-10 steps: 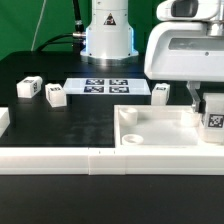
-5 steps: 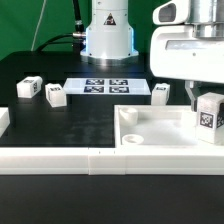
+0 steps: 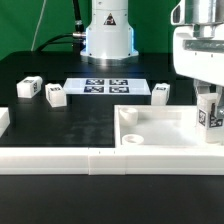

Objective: Assemble one leg

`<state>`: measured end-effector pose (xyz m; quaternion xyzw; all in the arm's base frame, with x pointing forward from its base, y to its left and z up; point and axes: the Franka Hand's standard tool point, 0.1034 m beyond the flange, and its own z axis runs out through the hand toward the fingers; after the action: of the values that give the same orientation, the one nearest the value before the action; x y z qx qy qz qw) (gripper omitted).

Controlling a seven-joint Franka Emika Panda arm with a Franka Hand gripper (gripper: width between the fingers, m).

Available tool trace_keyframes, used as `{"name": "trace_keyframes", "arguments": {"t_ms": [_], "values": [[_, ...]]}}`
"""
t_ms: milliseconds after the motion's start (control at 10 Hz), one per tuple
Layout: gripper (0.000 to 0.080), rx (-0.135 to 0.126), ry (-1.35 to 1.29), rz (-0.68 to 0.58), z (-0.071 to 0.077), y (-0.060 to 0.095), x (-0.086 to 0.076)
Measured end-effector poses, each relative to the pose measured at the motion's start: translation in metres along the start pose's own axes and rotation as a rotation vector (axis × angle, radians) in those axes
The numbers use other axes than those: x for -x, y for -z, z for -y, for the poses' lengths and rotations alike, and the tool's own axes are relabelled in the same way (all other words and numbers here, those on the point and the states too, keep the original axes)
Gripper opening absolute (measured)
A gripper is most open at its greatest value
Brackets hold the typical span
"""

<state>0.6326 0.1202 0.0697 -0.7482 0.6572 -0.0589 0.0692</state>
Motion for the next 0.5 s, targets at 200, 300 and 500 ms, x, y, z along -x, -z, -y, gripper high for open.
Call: {"name": "trace_keyframes", "arguments": {"t_ms": [200, 300, 500], "values": [[0.0294, 0.000, -0.121, 0.012, -0.0003, 0.0000, 0.0007], [0.0294, 0.000, -0.151, 0.015, -0.0004, -0.0001, 0.0014], [0.0370, -0.001, -0.100, 0.016, -0.0004, -0.0002, 0.0018]]}}
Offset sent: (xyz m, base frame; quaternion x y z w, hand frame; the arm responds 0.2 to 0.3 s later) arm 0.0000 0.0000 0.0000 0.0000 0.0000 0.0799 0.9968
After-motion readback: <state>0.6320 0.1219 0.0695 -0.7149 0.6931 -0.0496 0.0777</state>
